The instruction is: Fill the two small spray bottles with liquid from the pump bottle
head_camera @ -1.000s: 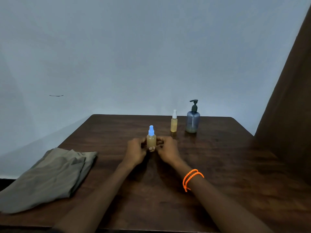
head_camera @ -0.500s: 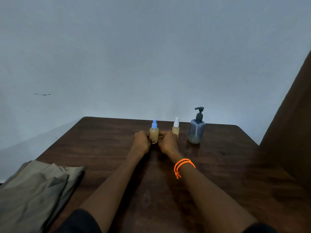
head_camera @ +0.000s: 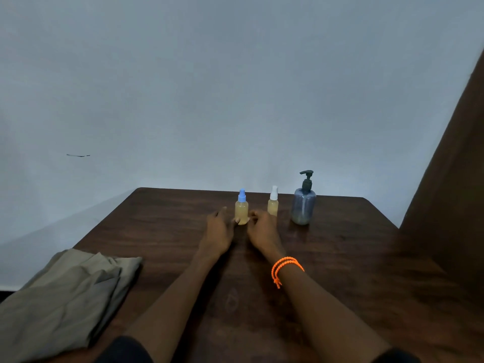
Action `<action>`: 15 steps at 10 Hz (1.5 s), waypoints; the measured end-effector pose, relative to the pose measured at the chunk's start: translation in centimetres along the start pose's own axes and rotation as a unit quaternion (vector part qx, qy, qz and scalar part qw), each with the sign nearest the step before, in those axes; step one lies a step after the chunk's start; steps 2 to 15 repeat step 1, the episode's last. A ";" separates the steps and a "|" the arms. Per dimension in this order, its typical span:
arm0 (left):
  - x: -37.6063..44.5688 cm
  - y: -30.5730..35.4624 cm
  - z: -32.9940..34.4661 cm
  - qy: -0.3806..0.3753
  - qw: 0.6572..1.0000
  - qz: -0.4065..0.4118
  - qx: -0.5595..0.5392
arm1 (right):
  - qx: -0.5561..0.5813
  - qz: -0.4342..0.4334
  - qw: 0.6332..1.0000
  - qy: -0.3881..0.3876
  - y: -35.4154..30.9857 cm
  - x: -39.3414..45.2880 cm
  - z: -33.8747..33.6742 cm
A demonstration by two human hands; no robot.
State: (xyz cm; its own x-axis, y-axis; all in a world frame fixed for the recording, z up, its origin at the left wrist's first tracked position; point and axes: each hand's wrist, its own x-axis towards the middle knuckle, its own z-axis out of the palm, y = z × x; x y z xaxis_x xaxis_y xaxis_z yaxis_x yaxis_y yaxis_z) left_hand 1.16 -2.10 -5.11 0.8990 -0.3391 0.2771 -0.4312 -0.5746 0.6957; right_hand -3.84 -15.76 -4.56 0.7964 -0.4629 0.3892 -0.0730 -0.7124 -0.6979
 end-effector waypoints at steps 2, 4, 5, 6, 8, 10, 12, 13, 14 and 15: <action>-2.5 -0.1 -0.6 0.047 0.994 0.064 0.069 | -0.030 -0.059 0.997 0.031 -0.4 -1.8 -0.7; -2.5 -0.1 -0.6 0.047 0.994 0.064 0.069 | -0.030 -0.059 0.997 0.031 -0.4 -1.8 -0.7; -2.5 -0.1 -0.6 0.047 0.994 0.064 0.069 | -0.030 -0.059 0.997 0.031 -0.4 -1.8 -0.7; -2.5 -0.1 -0.6 0.047 0.994 0.064 0.069 | -0.030 -0.059 0.997 0.031 -0.4 -1.8 -0.7; -2.5 -0.1 -0.6 0.047 0.994 0.064 0.069 | -0.030 -0.059 0.997 0.031 -0.4 -1.8 -0.7; -2.5 -0.1 -0.6 0.047 0.994 0.064 0.069 | -0.030 -0.059 0.997 0.031 -0.4 -1.8 -0.7; -2.5 -0.1 -0.6 0.047 0.994 0.064 0.069 | -0.030 -0.059 0.997 0.031 -0.4 -1.8 -0.7; -2.5 -0.1 -0.6 0.047 0.994 0.064 0.069 | -0.030 -0.059 0.997 0.031 -0.4 -1.8 -0.7; -2.5 -0.1 -0.6 0.047 0.994 0.064 0.069 | -0.030 -0.059 0.997 0.031 -0.4 -1.8 -0.7; -2.5 -0.1 -0.6 0.047 0.994 0.064 0.069 | -0.030 -0.059 0.997 0.031 -0.4 -1.8 -0.7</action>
